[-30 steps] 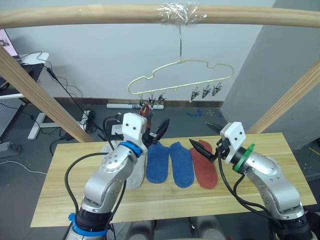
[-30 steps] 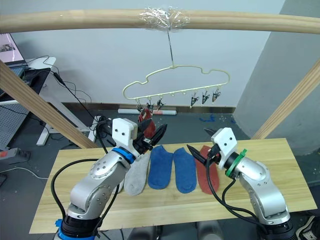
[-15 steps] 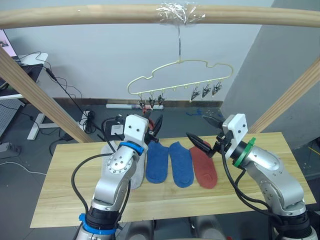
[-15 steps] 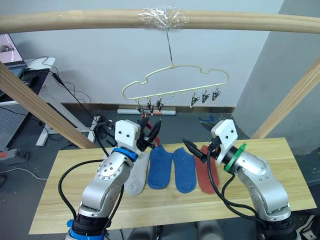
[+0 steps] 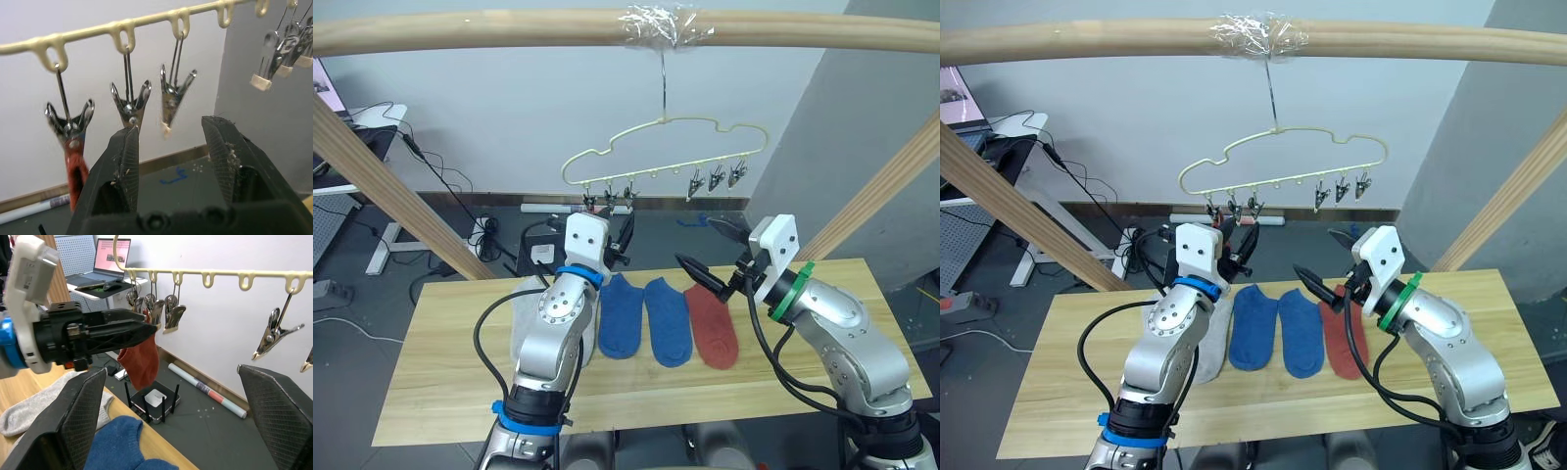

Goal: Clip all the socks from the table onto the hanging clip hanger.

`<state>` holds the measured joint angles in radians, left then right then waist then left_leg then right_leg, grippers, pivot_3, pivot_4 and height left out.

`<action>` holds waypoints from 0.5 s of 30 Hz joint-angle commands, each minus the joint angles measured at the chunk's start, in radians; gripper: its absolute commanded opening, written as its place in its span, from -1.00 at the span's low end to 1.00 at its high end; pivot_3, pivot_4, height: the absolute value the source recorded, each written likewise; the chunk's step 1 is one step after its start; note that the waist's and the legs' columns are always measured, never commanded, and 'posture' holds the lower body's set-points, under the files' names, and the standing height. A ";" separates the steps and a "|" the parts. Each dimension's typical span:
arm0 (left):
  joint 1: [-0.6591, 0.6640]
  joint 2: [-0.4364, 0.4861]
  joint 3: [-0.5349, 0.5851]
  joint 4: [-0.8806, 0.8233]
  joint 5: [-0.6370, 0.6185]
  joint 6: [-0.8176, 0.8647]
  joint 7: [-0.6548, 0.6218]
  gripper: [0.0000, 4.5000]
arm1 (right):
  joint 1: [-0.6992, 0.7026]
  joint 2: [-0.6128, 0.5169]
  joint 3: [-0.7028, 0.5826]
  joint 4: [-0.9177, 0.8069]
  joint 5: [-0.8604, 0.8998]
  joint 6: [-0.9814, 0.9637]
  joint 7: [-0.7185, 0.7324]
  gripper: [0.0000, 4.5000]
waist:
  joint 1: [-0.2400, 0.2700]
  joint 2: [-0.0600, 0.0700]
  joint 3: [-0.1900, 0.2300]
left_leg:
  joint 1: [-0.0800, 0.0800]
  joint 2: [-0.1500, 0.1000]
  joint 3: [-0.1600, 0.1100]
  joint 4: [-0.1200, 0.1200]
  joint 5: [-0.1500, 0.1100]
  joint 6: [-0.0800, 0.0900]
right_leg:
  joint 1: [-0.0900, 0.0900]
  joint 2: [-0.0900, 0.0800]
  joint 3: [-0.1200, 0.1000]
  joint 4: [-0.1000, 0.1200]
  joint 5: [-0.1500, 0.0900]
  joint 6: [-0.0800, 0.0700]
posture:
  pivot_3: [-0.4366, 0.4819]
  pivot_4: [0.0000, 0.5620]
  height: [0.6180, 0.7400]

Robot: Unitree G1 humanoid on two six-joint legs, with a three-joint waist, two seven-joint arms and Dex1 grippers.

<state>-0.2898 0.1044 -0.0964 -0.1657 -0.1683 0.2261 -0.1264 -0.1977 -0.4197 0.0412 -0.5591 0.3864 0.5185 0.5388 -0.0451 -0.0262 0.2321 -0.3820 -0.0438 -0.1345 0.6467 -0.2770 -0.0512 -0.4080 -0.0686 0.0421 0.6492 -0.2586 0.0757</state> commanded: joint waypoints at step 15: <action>-0.047 -0.031 0.042 0.033 0.060 -0.086 0.033 -0.01 | -0.020 -0.004 -0.014 -0.058 0.033 0.007 -0.021 1.00 | -0.012 0.000 0.000 | 0.000 0.000 0.000 0.001 0.000 0.000 | 0.000 0.000 0.000 0.001 0.000 0.000 | -0.36 -0.30 1.00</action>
<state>-0.3216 0.0793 -0.0664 -0.1193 -0.1169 0.1680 -0.0982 -0.2083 -0.4196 0.0408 -0.5657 0.4073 0.5333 0.5203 -0.0567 -0.0263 0.2320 -0.3820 -0.0440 -0.1344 0.6478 -0.2769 -0.0513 -0.4080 -0.0686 0.0421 0.6505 -0.2584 0.0757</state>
